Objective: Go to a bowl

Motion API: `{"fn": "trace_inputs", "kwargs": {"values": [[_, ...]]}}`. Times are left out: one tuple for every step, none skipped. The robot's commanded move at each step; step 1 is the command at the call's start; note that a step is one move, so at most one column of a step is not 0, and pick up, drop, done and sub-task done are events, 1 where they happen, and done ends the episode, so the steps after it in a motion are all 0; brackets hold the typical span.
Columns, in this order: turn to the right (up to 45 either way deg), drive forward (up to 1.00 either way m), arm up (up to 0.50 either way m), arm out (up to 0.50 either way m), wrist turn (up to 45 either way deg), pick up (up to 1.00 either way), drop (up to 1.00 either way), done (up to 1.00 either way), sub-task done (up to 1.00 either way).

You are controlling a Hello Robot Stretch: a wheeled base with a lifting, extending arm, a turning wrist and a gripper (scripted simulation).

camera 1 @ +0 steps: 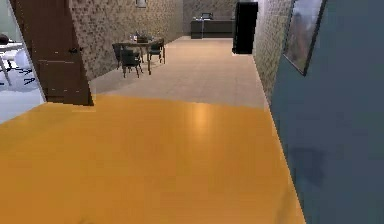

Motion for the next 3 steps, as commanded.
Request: {"fn": "trace_inputs", "kwargs": {"values": [[0.0, 0.60, 0.00, 0.00, 0.0, 0.00, 0.00, 0.00, 0.00], [-36.0, 0.00, 0.00, 0.00, 0.0, 0.00, 0.00, 0.00, 0.00], [0.0, 0.45, 0.00, 0.00, 0.0, 0.00, 0.00, 0.00, 0.00]]}}
